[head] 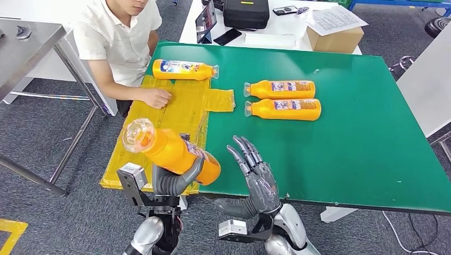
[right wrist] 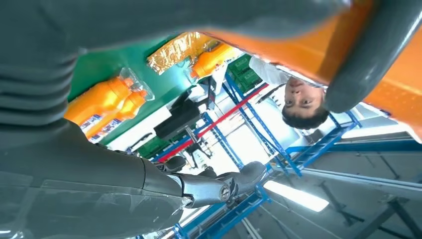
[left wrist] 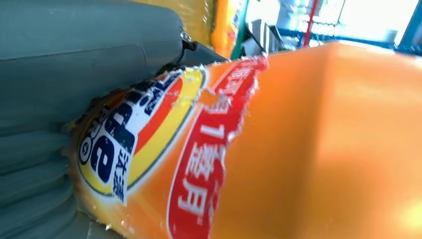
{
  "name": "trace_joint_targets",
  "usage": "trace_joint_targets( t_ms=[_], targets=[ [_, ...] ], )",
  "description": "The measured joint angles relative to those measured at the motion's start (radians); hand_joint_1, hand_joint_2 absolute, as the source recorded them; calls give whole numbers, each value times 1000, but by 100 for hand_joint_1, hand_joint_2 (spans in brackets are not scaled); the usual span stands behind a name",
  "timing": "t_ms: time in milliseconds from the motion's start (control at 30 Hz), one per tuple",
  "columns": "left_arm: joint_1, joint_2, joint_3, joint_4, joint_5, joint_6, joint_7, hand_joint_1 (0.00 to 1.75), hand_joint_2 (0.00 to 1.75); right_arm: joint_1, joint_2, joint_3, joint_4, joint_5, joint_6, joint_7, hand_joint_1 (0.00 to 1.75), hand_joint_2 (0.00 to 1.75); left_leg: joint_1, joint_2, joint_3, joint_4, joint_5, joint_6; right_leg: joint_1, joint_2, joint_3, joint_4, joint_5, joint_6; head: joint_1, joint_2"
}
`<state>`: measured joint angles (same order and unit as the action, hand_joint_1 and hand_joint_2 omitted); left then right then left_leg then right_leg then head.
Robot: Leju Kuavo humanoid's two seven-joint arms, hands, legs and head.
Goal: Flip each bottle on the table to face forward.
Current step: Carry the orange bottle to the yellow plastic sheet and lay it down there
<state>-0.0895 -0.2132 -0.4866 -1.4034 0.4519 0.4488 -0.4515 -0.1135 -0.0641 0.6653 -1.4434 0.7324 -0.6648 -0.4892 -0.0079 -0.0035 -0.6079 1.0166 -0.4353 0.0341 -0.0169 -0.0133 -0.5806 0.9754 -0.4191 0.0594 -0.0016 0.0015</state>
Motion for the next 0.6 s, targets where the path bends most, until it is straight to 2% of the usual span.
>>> trace_joint_targets(
  t_ms=[100, 167, 267, 333, 467, 533, 600],
  targets=[
    [3, 0, 10, -8, 18, -15, 17, 175, 175, 13, 6, -15, -8, 17, -15, -17, 0, 0, 0, 0, 0, 0, 0, 0, 0, 0, 0, 0, 0, 0, 0, 0],
    [4, 1, 18, -11, 20, 2, 28, 175, 175, 35, 27, -50, -21, 66, -25, -75, 0, 0, 0, 0, 0, 0, 0, 0, 0, 0, 0, 0, 0, 0, 0, 0],
    [-9, 4, 35, 6, -68, 115, 7, 175, 175, 86, 90, -138, -63, 168, -28, -179, 0, 0, 0, 0, -1, 0, 0, 0, 0, 0, -1, 0, 0, 0, 0, 0],
    [-29, 8, 42, 36, -171, 182, -18, 175, 175, 112, 131, -187, -98, 200, -28, -201, 0, 0, 1, -1, -1, 0, 0, 0, 1, 0, -1, 0, 0, 0, 0, 0],
    [-53, 16, 54, 79, -339, 208, -1, 172, 175, 134, 173, -236, -128, 143, -28, -203, 0, 0, 1, 0, -1, 0, 0, 0, 1, 0, -1, 0, 0, 0, 0, 0],
    [-67, 25, 58, 98, -525, 225, 47, 171, 175, 137, 179, -243, -130, 84, -28, -203, 0, 0, 1, 0, -1, 0, 0, 0, 0, 0, -1, 0, 0, 0, 0, 0],
    [-87, 35, 59, 127, -794, 219, 133, 173, 175, 131, 180, -241, -130, 23, -28, -196, 0, 0, 1, -1, 0, 0, 1, 0, 0, 0, 0, 0, 0, 0, 0, 0]
  ],
)
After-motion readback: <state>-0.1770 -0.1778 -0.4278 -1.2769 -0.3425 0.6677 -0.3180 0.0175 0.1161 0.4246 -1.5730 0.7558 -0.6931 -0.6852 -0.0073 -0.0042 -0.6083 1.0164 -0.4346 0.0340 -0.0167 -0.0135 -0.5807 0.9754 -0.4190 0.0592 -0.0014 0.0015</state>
